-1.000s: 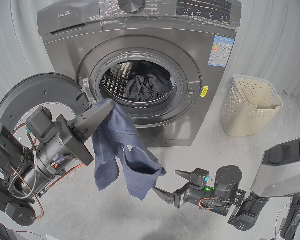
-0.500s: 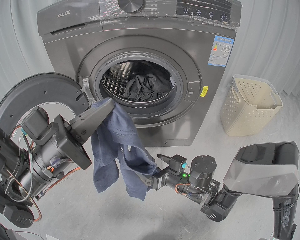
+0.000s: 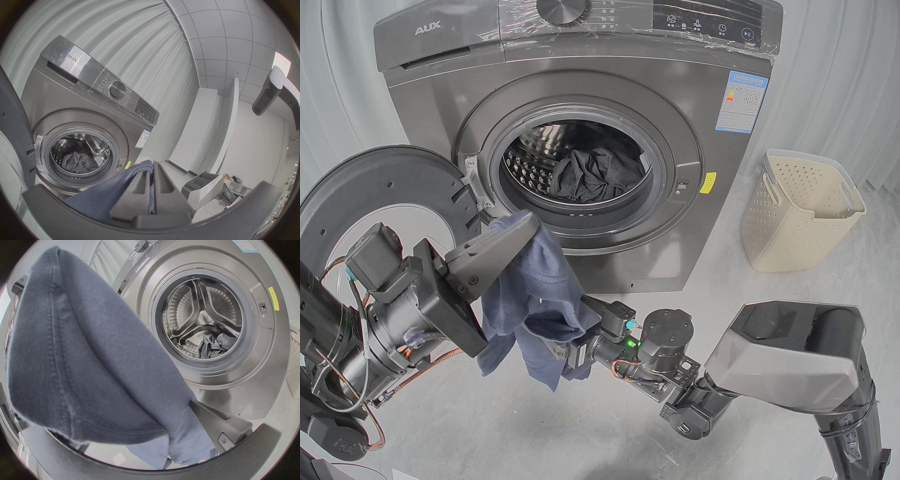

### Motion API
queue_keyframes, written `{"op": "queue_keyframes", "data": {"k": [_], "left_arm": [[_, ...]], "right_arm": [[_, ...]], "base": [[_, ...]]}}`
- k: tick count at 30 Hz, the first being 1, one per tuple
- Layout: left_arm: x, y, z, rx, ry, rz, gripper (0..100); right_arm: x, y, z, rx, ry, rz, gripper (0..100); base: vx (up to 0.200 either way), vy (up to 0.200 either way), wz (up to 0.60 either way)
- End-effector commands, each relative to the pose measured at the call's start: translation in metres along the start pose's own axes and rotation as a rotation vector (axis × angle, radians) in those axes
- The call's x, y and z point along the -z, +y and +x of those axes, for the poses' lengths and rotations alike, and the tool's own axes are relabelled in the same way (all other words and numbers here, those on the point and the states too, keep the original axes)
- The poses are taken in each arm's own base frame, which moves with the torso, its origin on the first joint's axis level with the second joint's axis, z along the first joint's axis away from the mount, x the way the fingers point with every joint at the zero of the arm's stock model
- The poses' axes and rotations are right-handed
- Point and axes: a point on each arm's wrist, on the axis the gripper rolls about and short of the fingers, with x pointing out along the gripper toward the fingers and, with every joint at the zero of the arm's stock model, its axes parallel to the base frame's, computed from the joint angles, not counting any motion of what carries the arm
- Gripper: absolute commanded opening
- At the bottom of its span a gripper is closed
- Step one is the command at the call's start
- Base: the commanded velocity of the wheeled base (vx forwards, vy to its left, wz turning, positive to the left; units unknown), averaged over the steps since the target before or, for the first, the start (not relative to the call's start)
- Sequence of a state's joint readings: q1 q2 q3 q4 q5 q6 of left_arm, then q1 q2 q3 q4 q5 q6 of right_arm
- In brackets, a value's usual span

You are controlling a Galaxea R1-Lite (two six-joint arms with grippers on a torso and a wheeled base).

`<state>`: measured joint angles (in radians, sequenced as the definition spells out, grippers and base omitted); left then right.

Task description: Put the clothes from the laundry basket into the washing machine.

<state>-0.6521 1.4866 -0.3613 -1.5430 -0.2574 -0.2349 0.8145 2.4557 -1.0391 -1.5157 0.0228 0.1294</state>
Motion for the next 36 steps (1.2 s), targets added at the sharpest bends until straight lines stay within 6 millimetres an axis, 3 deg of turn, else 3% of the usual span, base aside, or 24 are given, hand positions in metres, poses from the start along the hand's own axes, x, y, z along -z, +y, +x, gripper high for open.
{"op": "queue_keyframes", "data": {"k": [1,10,11,16,23,24,27,34,36], "left_arm": [[0.000,-0.003,0.000,0.012,0.000,-0.004,0],[-0.001,-0.003,0.001,0.013,-0.004,-0.006,0],[-0.001,-0.002,0.001,0.011,-0.004,-0.006,0],[0.000,0.000,0.002,0.001,-0.004,-0.022,0],[-0.001,0.002,0.002,-0.015,-0.007,-0.035,0],[-0.002,0.005,0.001,-0.030,-0.011,-0.029,0],[0.000,0.008,-0.003,-0.036,0.001,-0.020,0],[0.012,0.013,-0.006,-0.066,0.058,-0.030,0],[0.020,0.021,-0.011,-0.101,0.094,-0.027,0]], "right_arm": [[0.017,0.002,0.010,-0.005,0.002,0.002,100],[0.016,-0.003,0.018,0.003,-0.030,0.002,100],[0.016,-0.003,0.018,0.003,-0.032,0.002,0],[0.012,-0.007,0.018,0.031,-0.042,-0.001,0],[-0.028,-0.033,0.006,0.097,-0.108,-0.007,0],[-0.042,-0.040,-0.003,0.125,-0.118,-0.010,0],[-0.060,-0.048,-0.027,0.167,-0.089,-0.029,0],[-0.100,-0.046,-0.079,0.188,-0.084,-0.046,0],[-0.108,-0.045,-0.103,0.193,-0.065,-0.048,0]], "base": [[0.000,0.000,0.00],[0.000,0.000,0.00],[0.000,0.000,0.00],[0.000,0.000,0.00],[0.000,0.000,0.00],[0.000,0.000,0.00],[0.000,0.000,0.00],[0.000,0.000,0.00],[0.000,0.000,0.00]]}}
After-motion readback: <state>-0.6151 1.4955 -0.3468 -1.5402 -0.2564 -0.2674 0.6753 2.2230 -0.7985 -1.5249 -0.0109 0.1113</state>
